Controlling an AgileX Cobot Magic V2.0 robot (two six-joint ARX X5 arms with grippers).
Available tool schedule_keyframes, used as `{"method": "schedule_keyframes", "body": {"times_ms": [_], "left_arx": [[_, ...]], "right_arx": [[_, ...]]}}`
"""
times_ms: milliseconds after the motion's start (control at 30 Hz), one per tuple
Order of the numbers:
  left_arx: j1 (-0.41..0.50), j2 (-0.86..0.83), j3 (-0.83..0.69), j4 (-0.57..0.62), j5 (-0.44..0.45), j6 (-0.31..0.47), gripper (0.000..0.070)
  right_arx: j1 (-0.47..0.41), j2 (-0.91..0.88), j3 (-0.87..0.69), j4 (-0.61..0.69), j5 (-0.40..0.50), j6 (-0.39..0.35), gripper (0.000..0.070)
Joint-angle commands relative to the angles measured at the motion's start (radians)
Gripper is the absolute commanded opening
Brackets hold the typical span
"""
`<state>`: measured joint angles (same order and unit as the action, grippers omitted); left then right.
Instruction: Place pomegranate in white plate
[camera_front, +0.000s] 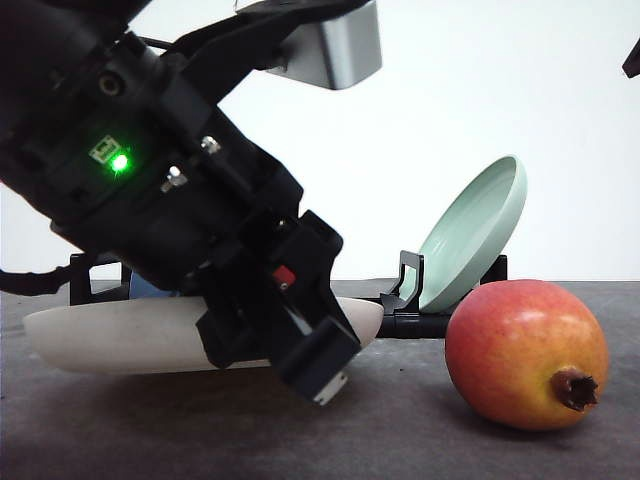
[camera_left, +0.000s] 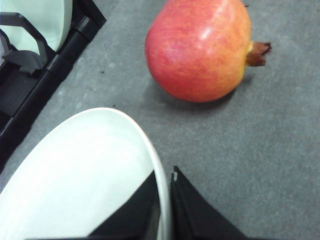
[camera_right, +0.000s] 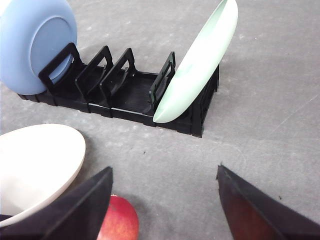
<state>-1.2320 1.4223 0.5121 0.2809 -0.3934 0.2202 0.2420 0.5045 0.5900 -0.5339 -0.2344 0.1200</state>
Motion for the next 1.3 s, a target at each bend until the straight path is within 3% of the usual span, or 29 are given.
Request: {"method": "schedule_keyframes", "body": {"times_ms": [0, 133, 200, 333, 567, 667, 933, 1133, 1267], "left_arx": [[-0.014, 0.016, 0.004, 0.011, 0.002, -0.005, 0.0071], [-0.014, 0.016, 0.004, 0.009, -0.001, -0.006, 0.0302], [-0.014, 0.008, 0.008, -0.009, -0.008, -0.024, 0.0351], [0.008, -0.053, 0.055, -0.164, 0.027, -0.118, 0.0356], [0.141, -0.266, 0.091, -0.371, 0.341, -0.293, 0.0354], [0.233, -0.36, 0.091, -0.464, 0.421, -0.351, 0.0355], [0.527, -0.565, 0.091, -0.679, 0.443, -0.345, 0.0354], [0.75, -0.666, 0.091, -0.753, 0.451, -0.312, 0.0355], [0.877, -0.707, 0.091, -0.775, 0.508, -0.307, 0.0354]], "right_arx": [[0.005, 0.004, 0.014, 0.009, 0.001, 0.003, 0.0419], [0.005, 0.004, 0.014, 0.009, 0.001, 0.003, 0.0419], [0.005, 0.004, 0.014, 0.008, 0.001, 0.003, 0.0419], [0.005, 0.004, 0.014, 0.009, 0.001, 0.003, 0.0419], [0.005, 0.004, 0.014, 0.009, 0.001, 0.003, 0.0419], [0.005, 0.004, 0.014, 0.009, 0.001, 0.003, 0.042], [0.005, 0.004, 0.014, 0.009, 0.001, 0.003, 0.042], [0.005, 0.004, 0.014, 0.005, -0.001, 0.004, 0.042], [0.005, 0.004, 0.014, -0.01, -0.002, 0.009, 0.042]]}}
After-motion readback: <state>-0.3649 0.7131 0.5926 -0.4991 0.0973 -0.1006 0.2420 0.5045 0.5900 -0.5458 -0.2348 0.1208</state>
